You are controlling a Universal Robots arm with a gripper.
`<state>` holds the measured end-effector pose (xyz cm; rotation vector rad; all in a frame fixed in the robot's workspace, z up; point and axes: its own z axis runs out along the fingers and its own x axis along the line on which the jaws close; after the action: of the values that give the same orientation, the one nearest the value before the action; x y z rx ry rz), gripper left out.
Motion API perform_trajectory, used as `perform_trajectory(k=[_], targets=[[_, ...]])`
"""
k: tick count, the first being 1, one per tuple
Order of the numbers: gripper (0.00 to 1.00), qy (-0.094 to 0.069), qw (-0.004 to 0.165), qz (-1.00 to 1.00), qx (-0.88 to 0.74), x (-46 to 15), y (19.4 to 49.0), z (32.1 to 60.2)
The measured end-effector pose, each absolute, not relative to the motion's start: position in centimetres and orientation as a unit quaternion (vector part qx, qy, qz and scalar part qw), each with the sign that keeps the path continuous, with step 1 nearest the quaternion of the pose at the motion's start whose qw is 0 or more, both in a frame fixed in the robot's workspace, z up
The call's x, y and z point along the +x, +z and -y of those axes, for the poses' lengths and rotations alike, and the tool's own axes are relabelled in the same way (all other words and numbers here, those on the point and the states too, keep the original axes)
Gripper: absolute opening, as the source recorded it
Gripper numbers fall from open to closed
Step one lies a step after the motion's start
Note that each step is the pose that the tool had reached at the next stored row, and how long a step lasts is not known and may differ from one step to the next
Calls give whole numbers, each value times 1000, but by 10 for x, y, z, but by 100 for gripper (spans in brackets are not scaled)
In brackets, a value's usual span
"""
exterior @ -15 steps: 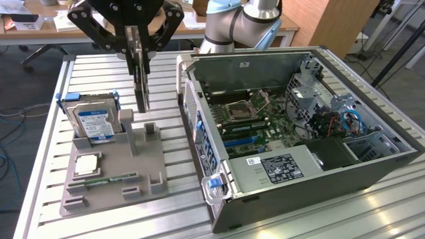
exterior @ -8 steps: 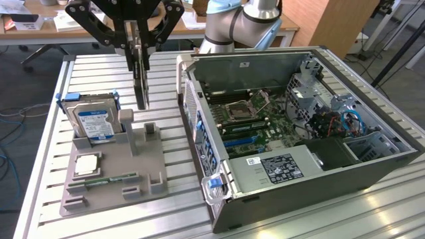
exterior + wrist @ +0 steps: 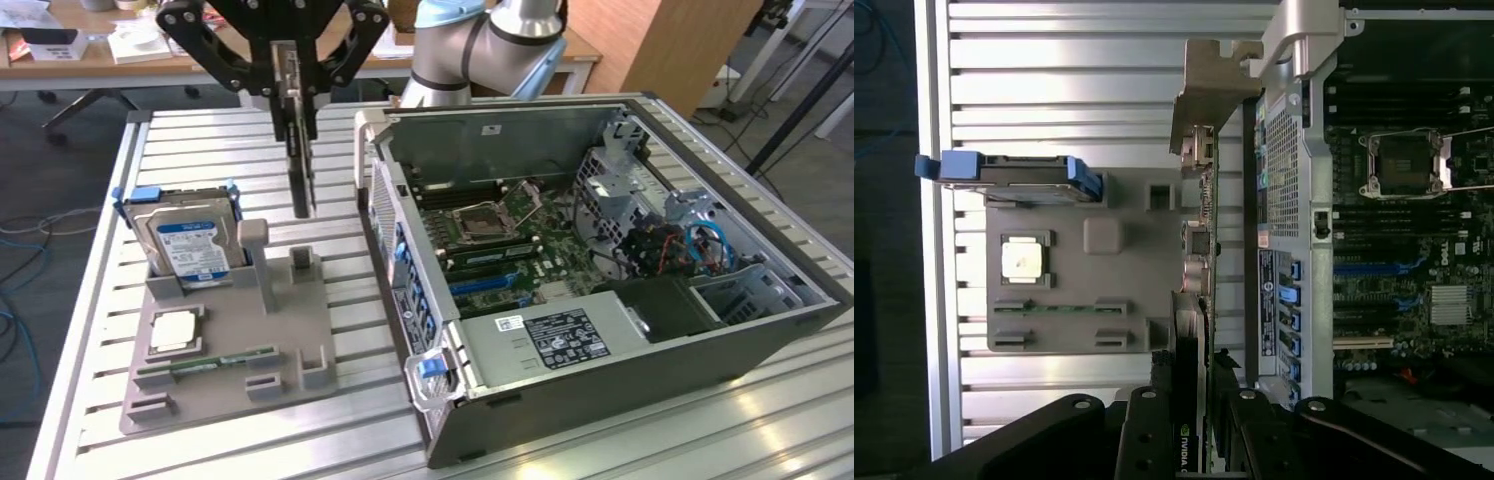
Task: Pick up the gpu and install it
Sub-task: 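Pick up the gpu and move the gpu toward the slot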
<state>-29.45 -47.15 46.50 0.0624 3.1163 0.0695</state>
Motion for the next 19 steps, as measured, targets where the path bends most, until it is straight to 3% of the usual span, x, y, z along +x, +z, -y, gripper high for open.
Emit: perform_trajectory(k=[19], targets=[[26,22,12,-999,20,-239,465,472]])
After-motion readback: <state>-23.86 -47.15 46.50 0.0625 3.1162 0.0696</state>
